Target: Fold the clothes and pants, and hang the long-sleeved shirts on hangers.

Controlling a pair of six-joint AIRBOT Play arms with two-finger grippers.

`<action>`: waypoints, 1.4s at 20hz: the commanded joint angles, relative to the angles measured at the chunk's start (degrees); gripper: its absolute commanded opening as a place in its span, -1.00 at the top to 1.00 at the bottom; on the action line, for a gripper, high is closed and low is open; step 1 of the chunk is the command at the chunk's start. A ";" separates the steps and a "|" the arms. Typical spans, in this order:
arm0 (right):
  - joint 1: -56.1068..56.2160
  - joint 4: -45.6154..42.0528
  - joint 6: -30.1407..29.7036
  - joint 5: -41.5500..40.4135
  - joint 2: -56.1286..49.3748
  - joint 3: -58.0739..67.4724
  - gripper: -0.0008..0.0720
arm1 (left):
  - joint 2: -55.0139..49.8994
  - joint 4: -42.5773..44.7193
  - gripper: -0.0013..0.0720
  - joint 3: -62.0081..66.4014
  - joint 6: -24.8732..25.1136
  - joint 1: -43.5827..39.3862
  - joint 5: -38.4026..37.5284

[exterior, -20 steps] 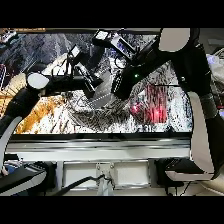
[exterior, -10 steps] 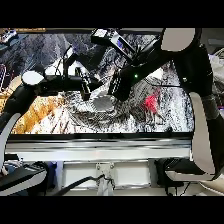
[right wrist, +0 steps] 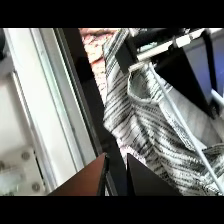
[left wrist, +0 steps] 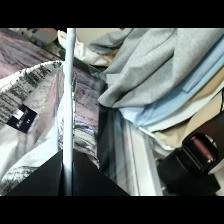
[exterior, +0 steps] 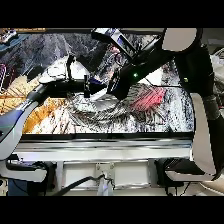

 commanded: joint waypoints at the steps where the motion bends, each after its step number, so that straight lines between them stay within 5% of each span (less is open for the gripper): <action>1: 0.07 -6.36 3.80 -6.64 1.73 0.04 0.51 | -4.70 -3.34 0.93 0.04 0.98 -0.20 -1.75; 5: 0.07 -22.60 8.24 -16.79 5.11 0.04 0.51 | -8.15 -7.19 0.93 0.07 2.16 -0.15 -5.33; 8: 0.00 -34.01 9.51 -14.08 5.44 -0.81 0.48 | -10.38 -9.66 0.93 0.07 2.29 -0.15 -7.65; 9: 0.00 -37.94 9.25 -12.17 5.42 -1.95 0.30 | -11.08 -10.93 0.93 0.07 2.29 -0.15 -8.83; 11: -0.48 -44.78 6.84 -7.67 5.42 -5.64 -0.47 | -12.33 -13.29 0.93 0.07 2.25 -0.04 -10.82; 13: -3.30 -48.13 4.13 -6.54 5.42 -9.64 -0.62 | -12.87 -13.81 0.93 0.07 2.21 -0.02 -11.45; 22: -18.03 -29.07 -6.71 -9.14 6.16 -17.57 -0.54 | -12.90 -13.81 0.93 0.07 1.64 -0.02 -11.41; 28: -26.56 -11.23 -26.21 -10.38 6.12 -21.18 -0.52 | -13.05 -13.81 0.93 0.07 1.64 0.07 -11.39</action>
